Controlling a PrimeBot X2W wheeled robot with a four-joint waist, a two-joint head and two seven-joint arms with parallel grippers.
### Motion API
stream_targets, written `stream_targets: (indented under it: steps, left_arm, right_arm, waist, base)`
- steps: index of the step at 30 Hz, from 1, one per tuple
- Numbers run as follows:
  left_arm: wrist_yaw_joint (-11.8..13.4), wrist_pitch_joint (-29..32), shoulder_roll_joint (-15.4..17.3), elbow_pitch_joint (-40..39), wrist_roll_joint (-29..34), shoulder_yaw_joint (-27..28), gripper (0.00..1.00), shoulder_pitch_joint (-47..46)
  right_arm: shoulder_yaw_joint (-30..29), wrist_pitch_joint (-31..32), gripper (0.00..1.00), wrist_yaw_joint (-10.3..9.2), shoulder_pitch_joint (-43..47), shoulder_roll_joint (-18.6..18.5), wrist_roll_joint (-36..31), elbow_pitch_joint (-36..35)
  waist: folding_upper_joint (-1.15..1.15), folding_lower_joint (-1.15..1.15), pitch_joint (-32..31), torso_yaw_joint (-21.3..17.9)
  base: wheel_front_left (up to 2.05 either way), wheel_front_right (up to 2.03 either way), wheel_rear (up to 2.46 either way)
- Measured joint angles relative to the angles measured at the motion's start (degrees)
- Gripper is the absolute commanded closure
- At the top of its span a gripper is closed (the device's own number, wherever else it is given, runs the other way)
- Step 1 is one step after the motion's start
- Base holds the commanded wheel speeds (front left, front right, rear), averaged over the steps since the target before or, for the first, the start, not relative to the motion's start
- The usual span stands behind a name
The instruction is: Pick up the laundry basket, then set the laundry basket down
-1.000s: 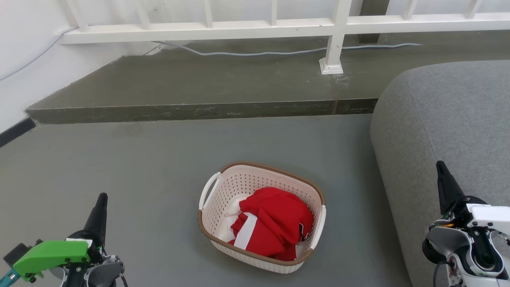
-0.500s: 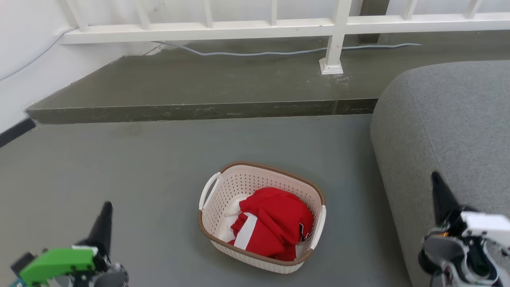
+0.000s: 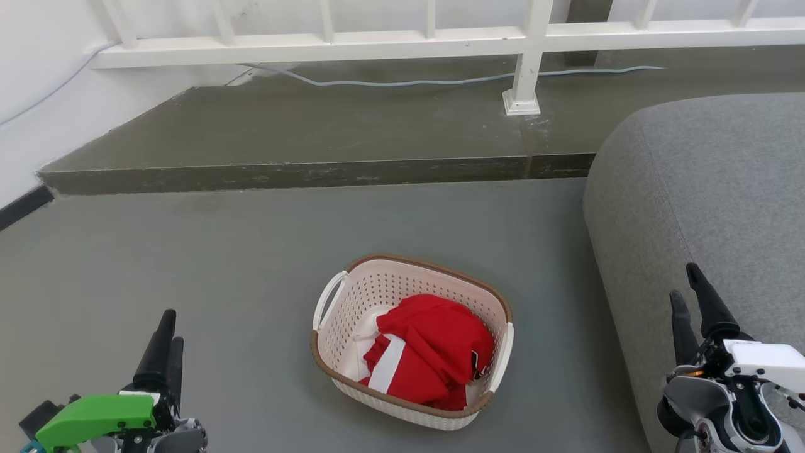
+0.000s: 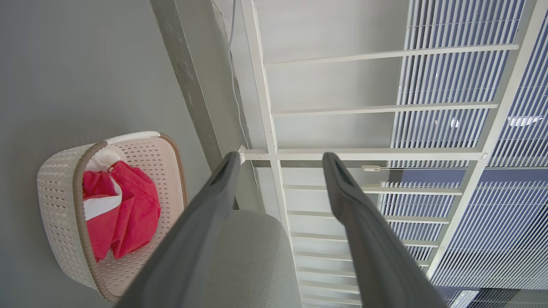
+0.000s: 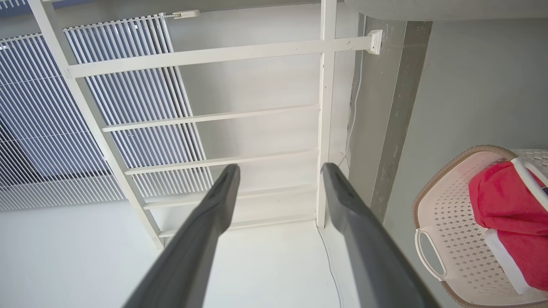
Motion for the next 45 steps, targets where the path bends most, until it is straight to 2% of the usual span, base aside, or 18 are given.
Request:
stream_targets:
  steps: [16,21,33,45]
  left_arm:
    - [-0.01,-3.92,1.83,-1.8,7.86,-3.26,0.0,-0.05]
    - [-0.01,-5.15,3.42,-1.97,13.62,-4.5,0.0,-0.15]
    - [0.35,-7.47,4.77,-3.05,27.88,-5.48,0.0,-0.71]
    - [1.82,-10.02,4.86,-4.63,40.8,-7.4,0.0,-0.87]
  right_arm:
    - [4.14,-3.94,0.0,0.01,-0.79,-2.33,-7.43,-3.43]
    - [7.05,-5.54,0.0,0.01,-0.81,-4.33,-12.39,-4.09]
    - [11.28,-7.95,0.0,0.04,-2.08,-7.89,-24.42,-4.3]
    - [11.9,-10.48,0.0,0.05,-2.91,-7.58,-35.96,-4.5]
  waist:
    - [0.0,0.0,0.26,-0.22]
    - [0.0,0.0,0.34,-0.23]
    - [0.0,0.0,0.46,-0.24]
    - [0.0,0.0,0.49,-0.54]
  base:
    - [0.0,0.0,0.0]
    - [0.0,0.0,0.0]
    - [0.0,0.0,0.0]
    - [0.0,0.0,0.0]
